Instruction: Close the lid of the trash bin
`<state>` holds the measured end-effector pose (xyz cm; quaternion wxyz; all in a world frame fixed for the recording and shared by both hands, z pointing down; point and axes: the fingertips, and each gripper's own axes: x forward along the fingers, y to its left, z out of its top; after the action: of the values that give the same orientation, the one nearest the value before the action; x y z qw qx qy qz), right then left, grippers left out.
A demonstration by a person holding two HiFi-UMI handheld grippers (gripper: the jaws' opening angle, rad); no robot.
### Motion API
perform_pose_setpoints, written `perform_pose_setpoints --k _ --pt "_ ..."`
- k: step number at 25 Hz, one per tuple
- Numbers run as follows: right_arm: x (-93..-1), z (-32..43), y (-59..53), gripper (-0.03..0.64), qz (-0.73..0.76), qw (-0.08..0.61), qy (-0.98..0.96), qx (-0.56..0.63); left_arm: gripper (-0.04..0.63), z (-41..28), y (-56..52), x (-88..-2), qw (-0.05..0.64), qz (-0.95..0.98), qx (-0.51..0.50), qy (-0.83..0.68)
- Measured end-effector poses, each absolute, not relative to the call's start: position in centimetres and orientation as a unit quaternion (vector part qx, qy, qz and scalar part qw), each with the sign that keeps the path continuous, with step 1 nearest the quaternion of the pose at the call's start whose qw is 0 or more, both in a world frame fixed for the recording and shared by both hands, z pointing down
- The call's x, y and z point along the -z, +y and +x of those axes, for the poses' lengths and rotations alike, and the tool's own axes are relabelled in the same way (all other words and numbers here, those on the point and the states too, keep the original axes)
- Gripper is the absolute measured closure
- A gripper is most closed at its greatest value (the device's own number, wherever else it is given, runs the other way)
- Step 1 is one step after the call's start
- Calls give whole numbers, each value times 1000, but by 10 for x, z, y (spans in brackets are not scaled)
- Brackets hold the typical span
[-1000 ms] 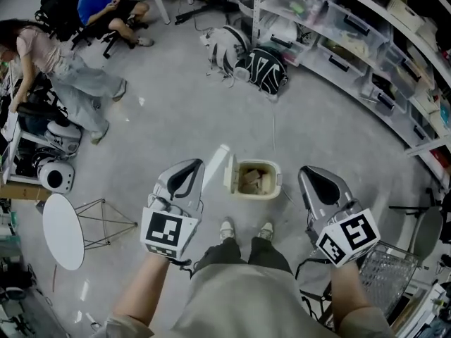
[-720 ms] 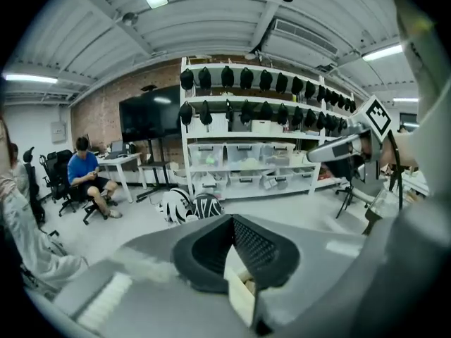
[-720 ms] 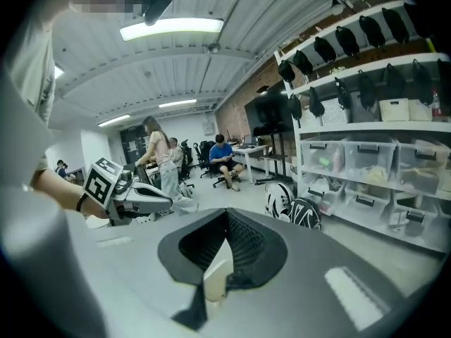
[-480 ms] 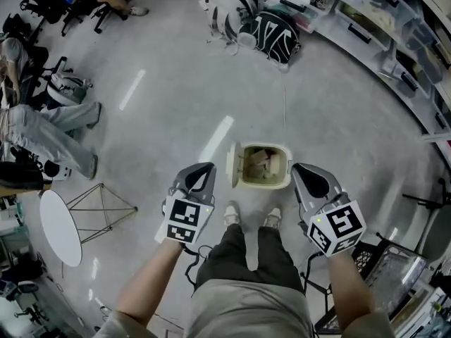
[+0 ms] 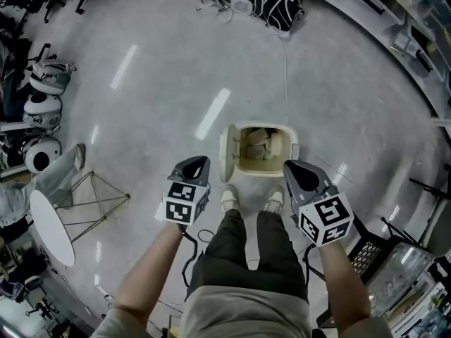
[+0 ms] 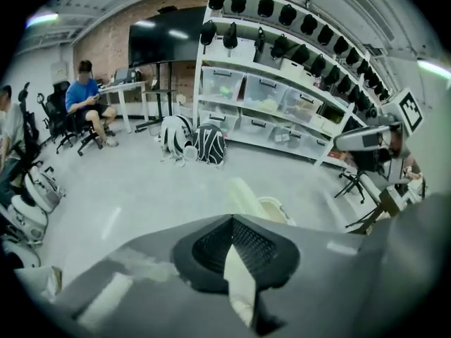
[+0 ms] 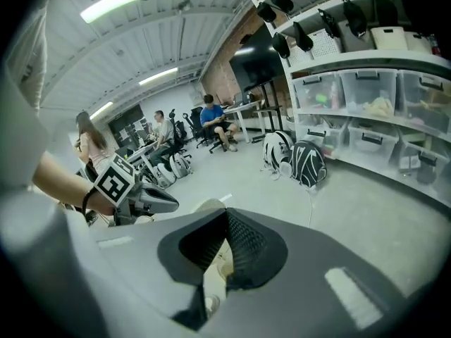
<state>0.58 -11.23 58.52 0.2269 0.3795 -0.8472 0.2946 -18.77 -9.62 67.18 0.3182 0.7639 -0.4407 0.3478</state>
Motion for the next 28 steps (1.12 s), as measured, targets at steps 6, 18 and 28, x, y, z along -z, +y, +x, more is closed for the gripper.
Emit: perform_pose_setpoints --k 6,18,28 --pt "-634 20 -104 614 383 253 -831 -314 592 -176 -89 -719 339 758 -365 -421" --pt "-662 73 -90 614 431 251 -797 -342 594 -98 -99 -739 303 801 -366 -363" --pt "-718 117 -68 614 459 248 -765 -378 594 -24 -84 -803 302 816 -410 -272"
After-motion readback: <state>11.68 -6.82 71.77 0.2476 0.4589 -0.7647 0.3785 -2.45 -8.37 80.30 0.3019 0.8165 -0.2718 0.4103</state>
